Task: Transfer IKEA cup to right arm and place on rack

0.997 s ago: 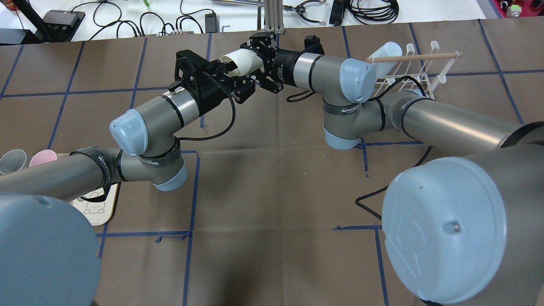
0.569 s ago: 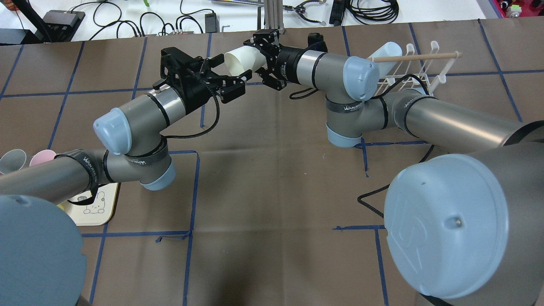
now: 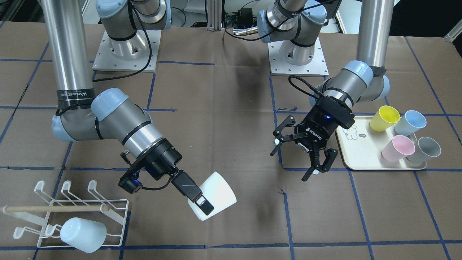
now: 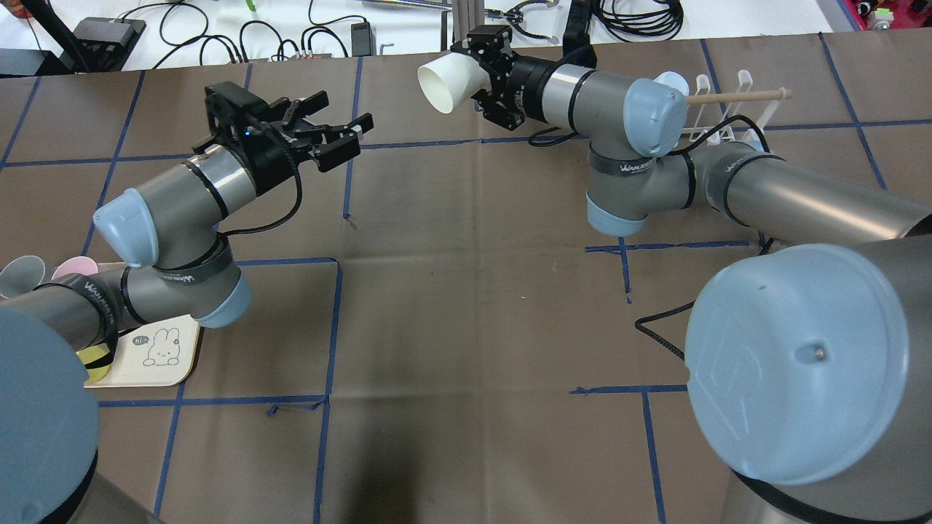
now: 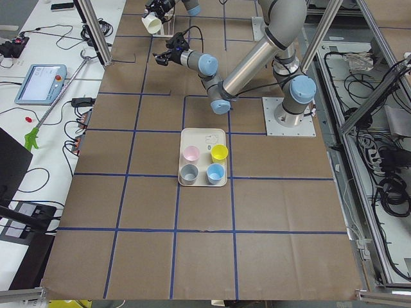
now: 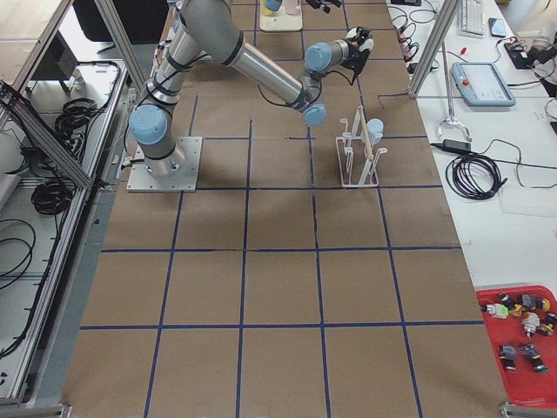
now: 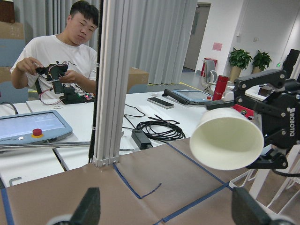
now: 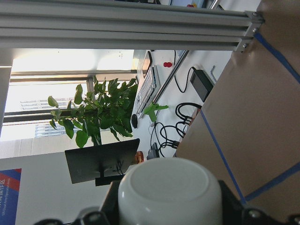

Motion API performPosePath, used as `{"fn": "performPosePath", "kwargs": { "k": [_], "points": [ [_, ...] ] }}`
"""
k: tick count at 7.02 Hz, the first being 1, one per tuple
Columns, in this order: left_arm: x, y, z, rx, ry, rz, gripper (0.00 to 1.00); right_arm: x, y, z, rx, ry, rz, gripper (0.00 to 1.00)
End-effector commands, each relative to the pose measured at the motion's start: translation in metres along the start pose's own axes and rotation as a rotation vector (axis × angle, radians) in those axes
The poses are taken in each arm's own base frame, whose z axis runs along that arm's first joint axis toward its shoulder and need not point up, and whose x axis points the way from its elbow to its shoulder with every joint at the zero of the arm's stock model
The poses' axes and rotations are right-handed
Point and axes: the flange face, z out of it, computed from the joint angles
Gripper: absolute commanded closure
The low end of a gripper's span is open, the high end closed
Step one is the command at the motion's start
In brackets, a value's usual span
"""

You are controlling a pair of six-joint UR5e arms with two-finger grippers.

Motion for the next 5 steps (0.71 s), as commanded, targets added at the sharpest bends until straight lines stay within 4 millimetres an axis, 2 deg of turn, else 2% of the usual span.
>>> {"fn": "performPosePath", "kwargs": {
  "k": [1, 2, 3, 4, 5],
  "points": [
    [-0.03, 0.003, 0.005, -0.148, -0.17, -0.127, 0.01, -0.021, -0.033, -0.028, 0.171, 0.022, -0.277, 0.83],
    [-0.037, -0.013, 0.014, -0.217, -0.215, -0.164, 0.01, -0.023, -0.049, -0.042, 0.235, 0.048, -0.395, 0.83],
    [-0.033, -0.033, 0.029, -0.301, -0.251, -0.189, 0.01, -0.021, -0.066, -0.055, 0.268, 0.073, -0.557, 0.83],
    [-0.024, -0.056, 0.041, -0.432, -0.331, -0.208, 0.01, -0.021, -0.08, -0.071, 0.294, 0.105, -0.7, 0.83],
    [-0.013, -0.076, 0.043, -0.574, -0.395, -0.229, 0.01, -0.021, -0.106, -0.094, 0.337, 0.147, -0.841, 0.83]
  ]
}}
